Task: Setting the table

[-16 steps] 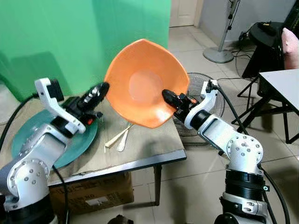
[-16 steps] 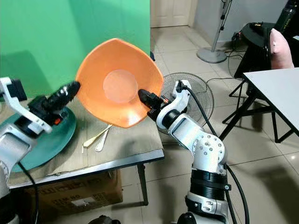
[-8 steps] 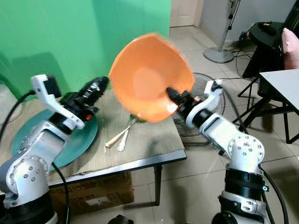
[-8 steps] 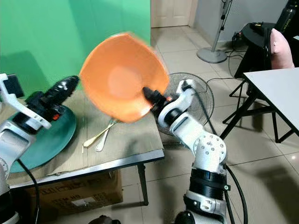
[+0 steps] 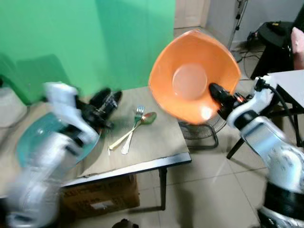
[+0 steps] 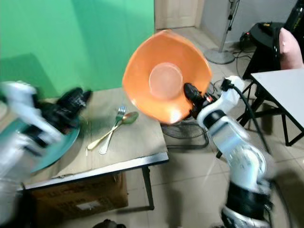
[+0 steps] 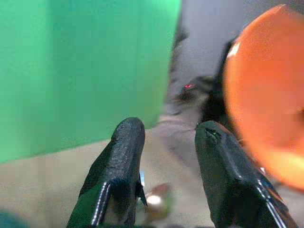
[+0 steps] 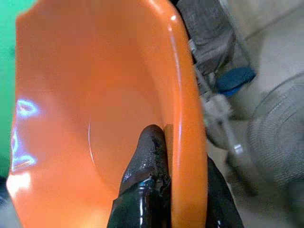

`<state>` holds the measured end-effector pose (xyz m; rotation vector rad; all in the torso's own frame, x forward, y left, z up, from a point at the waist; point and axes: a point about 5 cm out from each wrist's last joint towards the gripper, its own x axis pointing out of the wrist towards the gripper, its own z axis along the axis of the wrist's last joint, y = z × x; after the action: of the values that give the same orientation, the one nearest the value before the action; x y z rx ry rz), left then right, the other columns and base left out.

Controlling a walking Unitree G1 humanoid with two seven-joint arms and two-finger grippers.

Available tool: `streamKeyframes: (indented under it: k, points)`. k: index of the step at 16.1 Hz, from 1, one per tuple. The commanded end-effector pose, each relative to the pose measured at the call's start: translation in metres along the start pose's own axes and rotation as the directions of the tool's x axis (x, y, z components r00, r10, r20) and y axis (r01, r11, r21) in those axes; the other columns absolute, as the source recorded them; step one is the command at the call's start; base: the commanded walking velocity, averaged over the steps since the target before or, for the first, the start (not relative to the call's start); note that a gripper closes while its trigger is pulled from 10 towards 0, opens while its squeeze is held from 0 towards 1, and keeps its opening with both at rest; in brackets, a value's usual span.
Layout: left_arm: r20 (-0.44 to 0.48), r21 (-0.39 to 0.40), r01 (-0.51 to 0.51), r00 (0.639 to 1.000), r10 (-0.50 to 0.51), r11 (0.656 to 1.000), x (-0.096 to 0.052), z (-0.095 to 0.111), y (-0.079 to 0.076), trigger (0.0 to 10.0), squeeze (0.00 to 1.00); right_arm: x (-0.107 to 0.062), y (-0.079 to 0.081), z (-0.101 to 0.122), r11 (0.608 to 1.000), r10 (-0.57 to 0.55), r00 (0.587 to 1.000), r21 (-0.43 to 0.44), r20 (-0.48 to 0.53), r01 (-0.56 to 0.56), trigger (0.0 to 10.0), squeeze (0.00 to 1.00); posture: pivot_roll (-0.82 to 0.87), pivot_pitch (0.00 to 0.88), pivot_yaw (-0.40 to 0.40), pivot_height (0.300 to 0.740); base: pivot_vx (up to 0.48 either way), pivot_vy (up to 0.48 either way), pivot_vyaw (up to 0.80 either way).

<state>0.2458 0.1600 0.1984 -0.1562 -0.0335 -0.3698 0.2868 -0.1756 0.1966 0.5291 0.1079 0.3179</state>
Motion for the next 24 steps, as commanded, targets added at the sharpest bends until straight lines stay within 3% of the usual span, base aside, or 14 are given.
streamKeyframes:
  k: [1, 2, 3, 6, 8, 11, 14, 19, 24]
  points:
    - [-0.001, 0.092, -0.066, 0.998, 0.066, 0.994, 0.005, -0.005, -0.002, 10.0, 0.0, -0.003, 0.01, 0.008, 0.998, 0.013, 0.999, -0.065, 0.053, -0.01, 10.0, 0.0, -0.1, 0.0, 0.09, 0.74, 0.0, 0.0, 0.0]
    - [-0.028, 0.187, -0.062, 0.997, 0.068, 0.98, 0.009, -0.014, -0.01, 10.0, 0.0, -0.008, 0.009, 0.009, 0.99, -0.029, 0.997, -0.139, 0.07, 0.039, 10.0, 0.0, -0.1, 0.0, 0.09, 0.74, 0.0, 0.0, -0.8]
    - [-0.048, 0.209, -0.065, 0.996, 0.076, 0.976, 0.011, -0.021, -0.018, 10.0, 0.0, -0.017, 0.01, 0.003, 0.969, -0.064, 0.995, -0.233, 0.078, 0.08, 10.0, 0.0, -0.1, 0.0, 0.088, 0.74, 0.0, 0.0, -0.8]
    - [-0.021, 0.181, -0.093, 0.995, 0.098, 0.979, 0.009, -0.026, -0.027, 10.0, 0.0, -0.029, 0.009, -0.006, 0.961, -0.119, 0.988, -0.238, 0.096, 0.138, 10.0, 0.0, -0.11, 0.0, 0.082, 0.74, 0.0, 0.0, -0.8]
    - [0.002, 0.204, -0.132, 0.991, 0.134, 0.97, 0.004, -0.032, -0.03, 10.0, 0.0, -0.037, 0.008, -0.012, 0.951, -0.16, 0.982, -0.252, 0.097, 0.179, 10.0, 0.0, -0.11, 0.0, 0.082, 0.74, 0.0, 0.0, -0.8]
    - [-0.003, 0.227, -0.163, 0.986, 0.168, 0.96, -0.002, -0.034, -0.026, 10.0, 0.0, -0.037, 0.004, -0.019, 0.924, -0.203, 0.976, -0.313, 0.078, 0.218, 10.0, 0.0, -0.11, 0.0, 0.076, 0.74, 0.0, 0.0, -0.8]
    - [0.007, 0.246, -0.195, 0.98, 0.199, 0.949, -0.008, -0.034, -0.021, 10.0, 0.0, -0.039, 0.002, -0.022, 0.919, -0.248, 0.965, -0.295, 0.09, 0.263, 10.0, 0.0, -0.11, 0.0, 0.077, 0.74, 0.0, 0.0, -0.8]
    - [-0.021, 0.249, -0.198, 0.977, 0.21, 0.948, -0.01, -0.041, -0.022, 10.0, 0.0, -0.029, 0.006, -0.026, 0.912, -0.225, 0.973, -0.338, 0.056, 0.231, 10.0, 0.0, -0.1, 0.008, 0.068, 0.74, 0.0, 0.0, -0.8]
    - [-0.016, 0.228, -0.206, 0.976, 0.215, 0.952, -0.013, -0.041, -0.022, 10.0, 0.0, -0.031, 0.003, -0.026, 0.904, -0.248, 0.968, -0.35, 0.037, 0.245, 10.0, 0.0, -0.11, 0.016, 0.069, 0.74, 0.0, 0.0, -0.8]
